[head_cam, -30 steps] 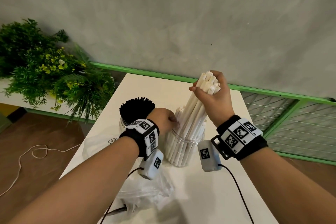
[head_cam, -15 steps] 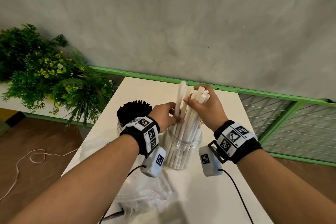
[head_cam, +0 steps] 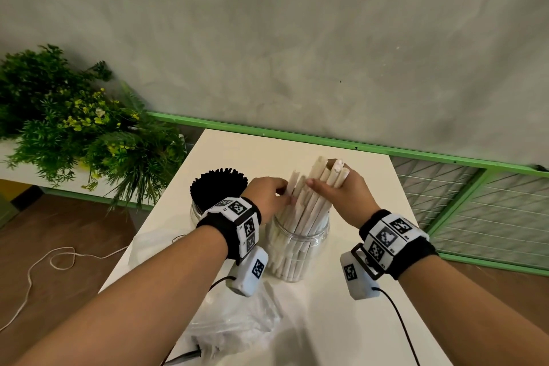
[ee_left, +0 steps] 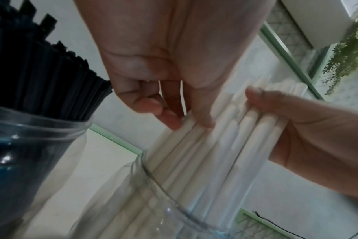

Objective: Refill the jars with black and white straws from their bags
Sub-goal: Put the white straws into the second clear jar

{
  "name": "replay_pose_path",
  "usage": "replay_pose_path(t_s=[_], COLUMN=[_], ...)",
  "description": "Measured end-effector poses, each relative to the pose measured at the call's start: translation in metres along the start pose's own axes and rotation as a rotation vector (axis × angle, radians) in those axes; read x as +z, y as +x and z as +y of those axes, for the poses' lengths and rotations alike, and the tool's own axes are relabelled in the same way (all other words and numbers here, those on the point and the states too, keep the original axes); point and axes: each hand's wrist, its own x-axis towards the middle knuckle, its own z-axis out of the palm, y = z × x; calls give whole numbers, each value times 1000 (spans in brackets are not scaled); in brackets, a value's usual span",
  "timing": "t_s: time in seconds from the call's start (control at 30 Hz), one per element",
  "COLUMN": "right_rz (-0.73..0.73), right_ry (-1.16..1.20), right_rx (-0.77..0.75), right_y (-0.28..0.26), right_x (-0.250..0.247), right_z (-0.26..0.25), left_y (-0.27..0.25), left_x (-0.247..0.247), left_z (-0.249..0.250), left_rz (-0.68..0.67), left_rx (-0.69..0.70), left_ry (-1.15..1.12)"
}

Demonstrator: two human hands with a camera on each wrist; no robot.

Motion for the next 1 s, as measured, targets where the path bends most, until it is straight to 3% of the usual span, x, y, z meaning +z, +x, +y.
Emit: replay_pose_path(t_s=[0.13,0.27,0.43,0.63,0.77,1.0], right_rz=[-30,32,74,84,7,1], right_ry=[-7,6,78,139,147,122], right_rx=[-3,-17,-45,-25,19,19], right_y=[-1,-5,-8,-9,-7,-7], right_x=[2,8,13,16,12,-2], right_z=[5,8,11,8,7,8], left_y=[1,-3,-9,-3,5,17], left_x=[-6,-9,-11,-12,-14,-21], left_z=[1,2,26,28,29,17], left_rz=[37,22,16,-10,-80,-22], left_rx=[33,62,213,261,287,261], left_ry=[-22,-39,-233,-156,-55,25])
